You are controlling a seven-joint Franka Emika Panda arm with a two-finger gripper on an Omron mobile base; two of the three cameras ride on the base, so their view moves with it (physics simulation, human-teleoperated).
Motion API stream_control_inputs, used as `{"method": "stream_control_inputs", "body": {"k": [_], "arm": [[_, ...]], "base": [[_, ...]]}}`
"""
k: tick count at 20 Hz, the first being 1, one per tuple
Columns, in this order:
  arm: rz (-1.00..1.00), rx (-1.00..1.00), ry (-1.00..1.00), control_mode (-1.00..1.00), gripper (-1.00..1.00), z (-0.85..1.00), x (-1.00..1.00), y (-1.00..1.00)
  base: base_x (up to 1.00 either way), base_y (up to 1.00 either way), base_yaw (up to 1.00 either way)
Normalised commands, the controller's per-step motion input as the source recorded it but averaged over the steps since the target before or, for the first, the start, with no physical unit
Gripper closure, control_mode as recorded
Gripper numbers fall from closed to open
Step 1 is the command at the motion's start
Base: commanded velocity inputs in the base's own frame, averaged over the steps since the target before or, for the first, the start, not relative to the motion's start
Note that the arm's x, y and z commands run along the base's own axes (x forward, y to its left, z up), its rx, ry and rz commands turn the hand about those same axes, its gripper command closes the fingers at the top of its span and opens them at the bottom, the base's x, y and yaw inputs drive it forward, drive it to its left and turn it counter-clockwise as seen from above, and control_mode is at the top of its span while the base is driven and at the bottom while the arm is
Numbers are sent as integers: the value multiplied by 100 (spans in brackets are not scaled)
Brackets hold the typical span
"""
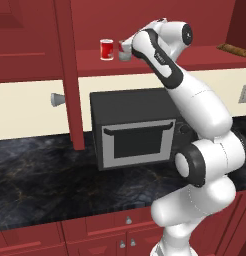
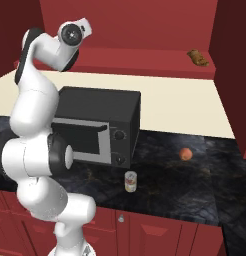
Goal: Pick the cans from the counter and place them in their designated side in the cabinet.
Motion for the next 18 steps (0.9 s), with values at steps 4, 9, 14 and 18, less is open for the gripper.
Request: {"method": "stream_control_inputs", "body": {"k": [4,9,14,18], "arm": [[2,0,-3,-100,-100,0,-57,-22],[0,0,0,-100,-100,0,-60,-25],[0,0,0,-100,-100,0,-59,-23],[0,0,0,-100,-100,0,-61,-20]], "base": [[0,0,0],[0,0,0],[0,0,0],[0,0,0]]}}
